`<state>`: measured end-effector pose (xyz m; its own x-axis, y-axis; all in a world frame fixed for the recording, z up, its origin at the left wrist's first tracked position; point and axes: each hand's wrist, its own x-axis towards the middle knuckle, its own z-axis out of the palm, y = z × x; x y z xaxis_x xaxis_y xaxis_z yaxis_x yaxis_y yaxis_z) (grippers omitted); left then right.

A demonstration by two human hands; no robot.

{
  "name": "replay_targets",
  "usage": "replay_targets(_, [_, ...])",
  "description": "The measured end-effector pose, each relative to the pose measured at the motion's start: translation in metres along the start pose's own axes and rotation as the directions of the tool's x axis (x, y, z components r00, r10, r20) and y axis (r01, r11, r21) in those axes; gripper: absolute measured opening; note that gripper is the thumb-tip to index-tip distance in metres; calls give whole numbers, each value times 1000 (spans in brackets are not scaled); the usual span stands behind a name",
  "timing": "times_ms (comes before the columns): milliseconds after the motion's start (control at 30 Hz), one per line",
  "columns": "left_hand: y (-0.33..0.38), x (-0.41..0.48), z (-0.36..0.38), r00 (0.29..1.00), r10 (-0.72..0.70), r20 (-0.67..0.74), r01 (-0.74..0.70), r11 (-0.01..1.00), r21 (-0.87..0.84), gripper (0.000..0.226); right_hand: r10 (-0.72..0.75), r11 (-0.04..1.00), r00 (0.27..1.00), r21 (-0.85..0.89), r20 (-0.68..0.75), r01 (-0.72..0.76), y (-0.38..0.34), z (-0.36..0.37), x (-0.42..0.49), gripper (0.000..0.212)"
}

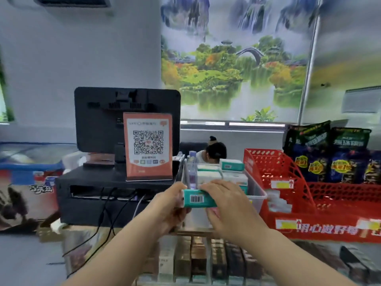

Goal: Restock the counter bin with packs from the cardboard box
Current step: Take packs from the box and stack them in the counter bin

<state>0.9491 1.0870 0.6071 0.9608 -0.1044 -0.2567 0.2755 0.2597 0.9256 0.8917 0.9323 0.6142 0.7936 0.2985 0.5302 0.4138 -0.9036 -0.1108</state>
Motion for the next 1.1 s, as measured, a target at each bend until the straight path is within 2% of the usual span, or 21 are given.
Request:
replay_targets(233, [52, 38, 25, 994, -18, 108, 15, 999, 37, 14, 70, 996, 997, -57, -33, -72, 29, -2, 58, 50])
replay_targets(433, [77, 72, 45, 997, 63, 53, -68, 992, 103, 41, 136, 981, 987, -130, -82, -146, 56, 1, 99, 44])
replay_targets(600, [91, 87, 58, 988, 135, 69, -143, 981, 133, 27, 225, 953, 969, -184, -103, -241, 102, 13, 131, 40])
replay_targets(700, [92, 97, 62, 982, 175, 73, -184, 971, 149, 28, 274, 941, 957, -177, -92, -287, 131, 30, 153, 36])
replay_targets(900, [90, 139, 64, 978, 205, -27, -198, 966, 167, 32, 240, 947, 971, -216, -7, -236, 170, 79, 203, 22])
replay_targets(967, [90, 153, 66, 981, 186, -58, -172, 968, 183, 43, 225, 952, 974, -218, 14, -216, 178, 98, 215, 20])
replay_targets(1100, [90, 167, 75, 985, 153, -82, -140, 978, 152, 29, 222, 952, 974, -222, 36, -209, 197, 127, 232, 17])
